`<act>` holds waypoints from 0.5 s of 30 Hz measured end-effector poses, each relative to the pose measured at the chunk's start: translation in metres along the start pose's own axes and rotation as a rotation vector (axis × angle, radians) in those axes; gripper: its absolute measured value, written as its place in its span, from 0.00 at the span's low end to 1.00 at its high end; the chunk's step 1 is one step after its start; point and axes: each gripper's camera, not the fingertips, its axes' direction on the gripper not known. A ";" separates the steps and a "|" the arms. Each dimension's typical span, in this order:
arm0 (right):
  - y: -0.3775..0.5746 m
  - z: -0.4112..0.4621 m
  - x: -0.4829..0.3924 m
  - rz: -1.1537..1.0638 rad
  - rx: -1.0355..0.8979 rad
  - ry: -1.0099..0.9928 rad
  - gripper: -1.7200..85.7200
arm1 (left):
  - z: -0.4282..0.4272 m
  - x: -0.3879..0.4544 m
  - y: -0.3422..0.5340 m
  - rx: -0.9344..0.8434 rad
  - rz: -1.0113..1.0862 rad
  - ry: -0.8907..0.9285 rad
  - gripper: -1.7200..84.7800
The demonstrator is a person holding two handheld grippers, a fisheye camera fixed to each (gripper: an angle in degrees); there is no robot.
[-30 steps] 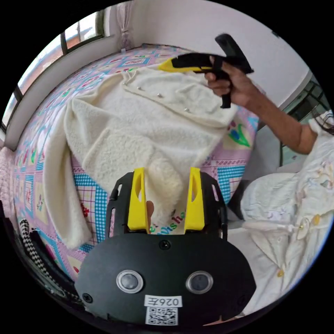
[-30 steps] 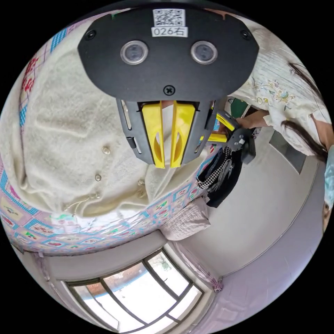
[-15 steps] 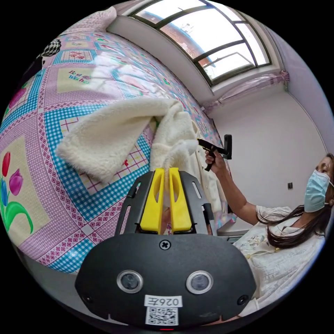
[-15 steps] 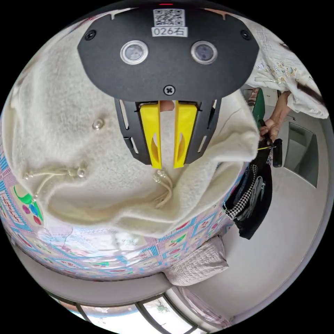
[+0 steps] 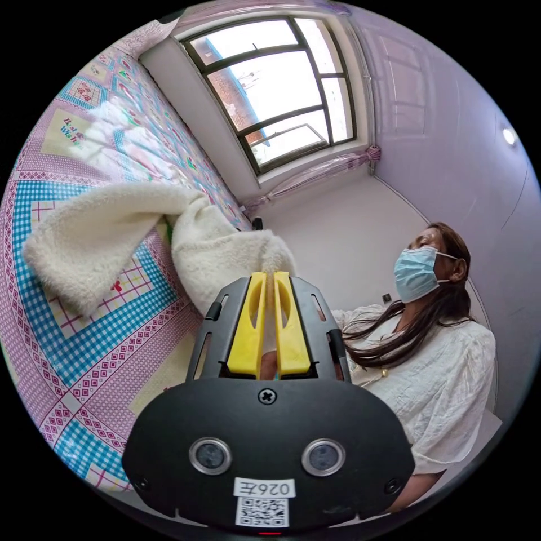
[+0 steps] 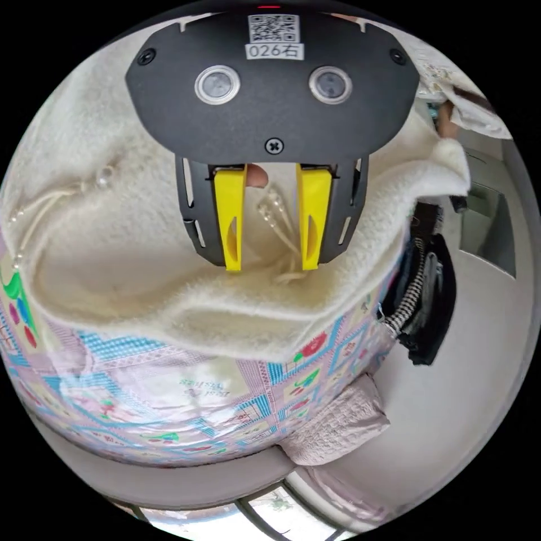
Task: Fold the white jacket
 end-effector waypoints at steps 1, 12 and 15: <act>-0.006 0.004 0.011 0.031 0.012 -0.073 0.13 | -0.001 -0.001 0.000 0.004 -0.003 0.010 0.02; 0.021 -0.132 0.091 0.018 0.164 -0.431 0.01 | -0.012 -0.026 -0.006 -0.031 -0.078 -0.010 0.01; 0.031 -0.167 0.129 0.096 0.210 -0.194 0.01 | 0.009 -0.039 -0.002 -0.141 -0.132 -0.050 0.01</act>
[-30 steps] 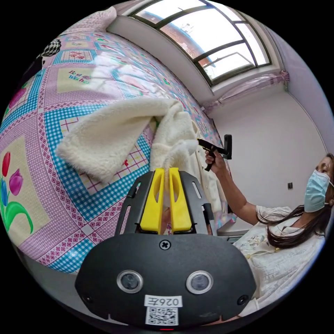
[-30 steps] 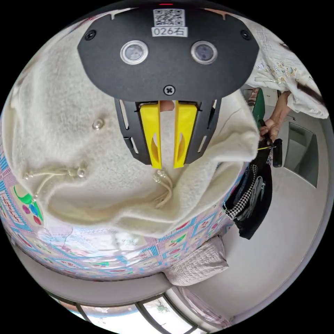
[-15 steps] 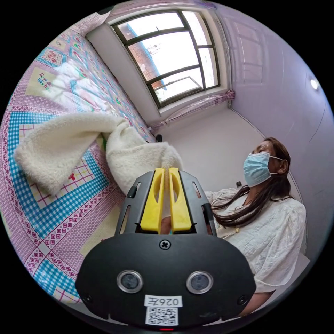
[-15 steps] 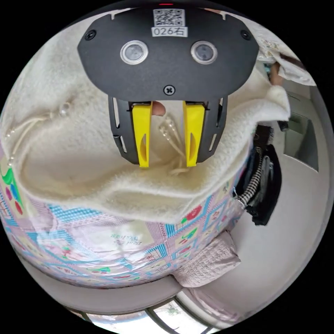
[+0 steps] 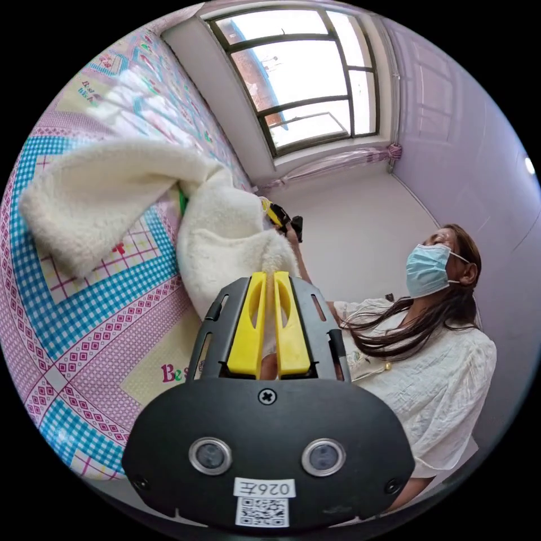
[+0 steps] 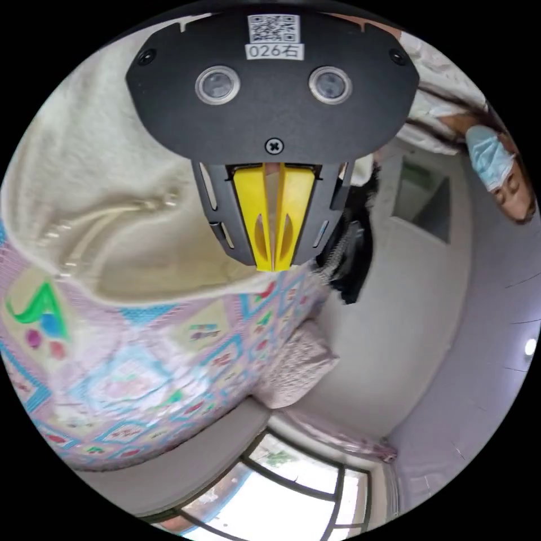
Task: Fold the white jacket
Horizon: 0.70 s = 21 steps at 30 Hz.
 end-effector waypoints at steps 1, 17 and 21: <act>0.000 -0.005 0.019 0.038 -0.007 0.113 0.01 | 0.007 -0.002 0.000 -0.028 -0.009 0.000 0.01; 0.100 0.184 0.033 -0.386 -0.416 0.675 0.02 | 0.020 -0.014 0.001 0.087 -0.054 0.220 0.01; 0.084 0.154 -0.016 -0.459 -0.303 0.735 0.00 | 0.046 0.000 0.002 -0.023 -0.033 0.170 0.02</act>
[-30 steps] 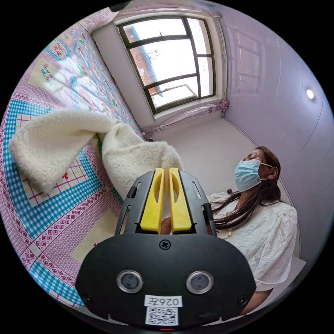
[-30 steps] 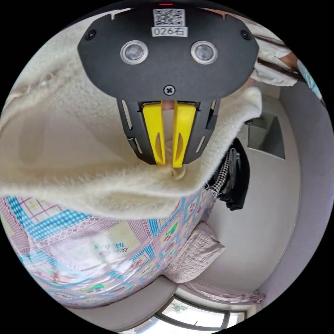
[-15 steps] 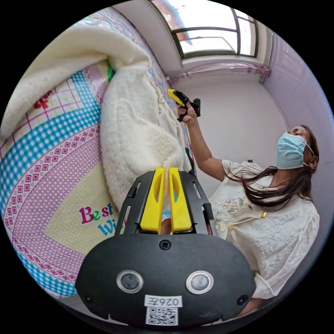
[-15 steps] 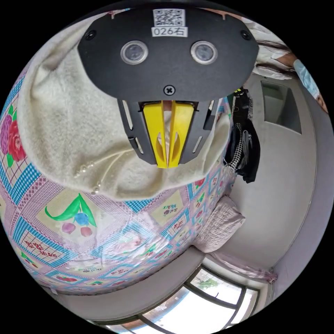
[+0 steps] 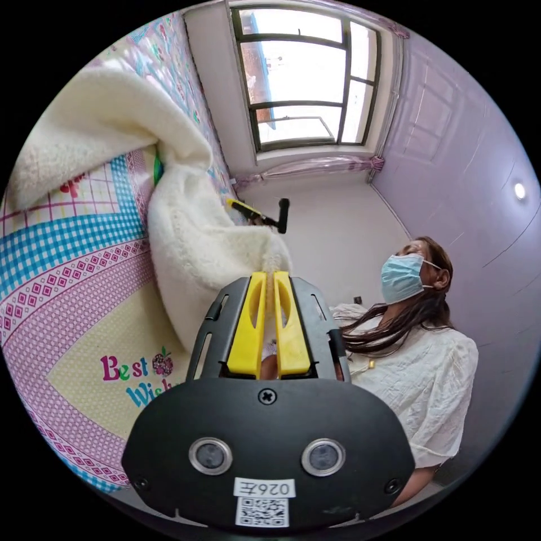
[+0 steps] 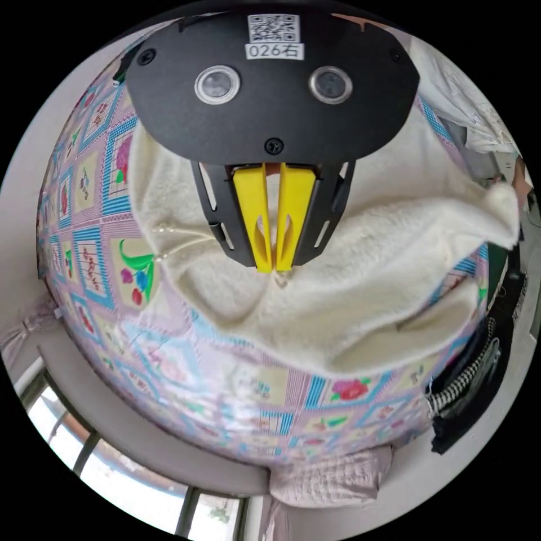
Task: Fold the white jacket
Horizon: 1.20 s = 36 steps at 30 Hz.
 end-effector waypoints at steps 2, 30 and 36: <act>0.002 -0.030 0.014 0.040 0.067 0.037 0.01 | 0.027 0.001 0.002 -0.120 -0.003 -0.105 0.03; 0.258 -0.026 -0.158 0.162 -0.043 -0.627 0.13 | 0.107 0.047 0.012 -0.274 0.121 -0.286 0.35; 0.209 -0.013 -0.182 0.106 -0.085 -0.423 0.11 | 0.106 0.059 0.010 -0.190 0.160 -0.311 0.37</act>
